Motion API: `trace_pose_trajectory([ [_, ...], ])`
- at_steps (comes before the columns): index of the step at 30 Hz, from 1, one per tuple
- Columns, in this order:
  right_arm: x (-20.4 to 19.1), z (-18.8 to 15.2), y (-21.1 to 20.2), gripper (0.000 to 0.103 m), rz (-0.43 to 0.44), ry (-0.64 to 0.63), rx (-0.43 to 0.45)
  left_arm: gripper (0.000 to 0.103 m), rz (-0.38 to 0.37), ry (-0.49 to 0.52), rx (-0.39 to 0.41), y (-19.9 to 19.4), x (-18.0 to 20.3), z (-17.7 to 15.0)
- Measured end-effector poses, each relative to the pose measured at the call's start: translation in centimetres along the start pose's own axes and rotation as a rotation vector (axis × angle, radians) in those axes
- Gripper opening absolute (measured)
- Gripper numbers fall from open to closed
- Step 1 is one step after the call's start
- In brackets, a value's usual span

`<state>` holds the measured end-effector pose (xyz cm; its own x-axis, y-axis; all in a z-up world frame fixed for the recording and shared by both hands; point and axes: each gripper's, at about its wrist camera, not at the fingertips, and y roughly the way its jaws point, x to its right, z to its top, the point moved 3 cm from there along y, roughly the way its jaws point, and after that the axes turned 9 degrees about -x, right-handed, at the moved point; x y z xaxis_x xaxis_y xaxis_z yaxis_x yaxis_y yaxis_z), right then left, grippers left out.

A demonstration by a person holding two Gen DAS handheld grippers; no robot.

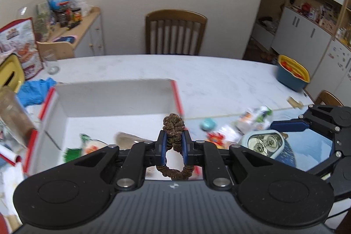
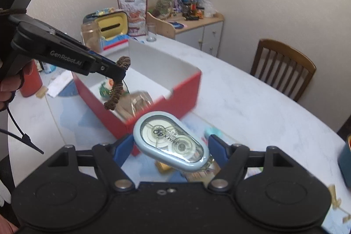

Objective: Organize objects
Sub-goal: 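Carry the bracelet and tape roller with both tools over the red box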

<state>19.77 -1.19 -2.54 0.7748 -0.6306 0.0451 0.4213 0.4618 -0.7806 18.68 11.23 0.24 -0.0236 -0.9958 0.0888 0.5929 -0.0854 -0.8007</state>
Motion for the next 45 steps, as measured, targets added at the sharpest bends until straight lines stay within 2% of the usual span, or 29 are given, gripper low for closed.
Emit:
trace_pose_trajectory([
  [7, -2.9, 4.4, 2.9, 0.074, -0.018, -0.034, 0.035, 0.013, 0.083, -0.001, 0.008, 0.7, -5.7, 1.9],
  [17, -5.7, 8.2, 8.2, 0.074, -0.017, -0.029, 0.001, 0.013, 0.094, -0.024, -0.049, 5.1, -11.0, 4.6],
  [22, -6.6, 9.3, 11.4, 0.074, -0.007, -0.034, -0.047, 0.014, 0.083, -0.007, -0.080, 7.9, -11.7, 5.8],
  [30, -7.9, 9.3, 15.8, 0.074, -0.020, -0.049, -0.129, 0.014, 0.103, 0.063, -0.189, 13.3, -11.6, 6.0],
  [37, -9.1, 9.0, 17.3, 0.074, -0.029, -0.059, -0.156, 0.014, 0.104, 0.080, -0.277, 16.5, -12.1, 5.7],
  [45, -9.2, 9.2, 17.9, 0.074, 0.015, -0.020, -0.173, 0.014, 0.062, 0.064, -0.338, 18.0, -12.5, 5.8],
])
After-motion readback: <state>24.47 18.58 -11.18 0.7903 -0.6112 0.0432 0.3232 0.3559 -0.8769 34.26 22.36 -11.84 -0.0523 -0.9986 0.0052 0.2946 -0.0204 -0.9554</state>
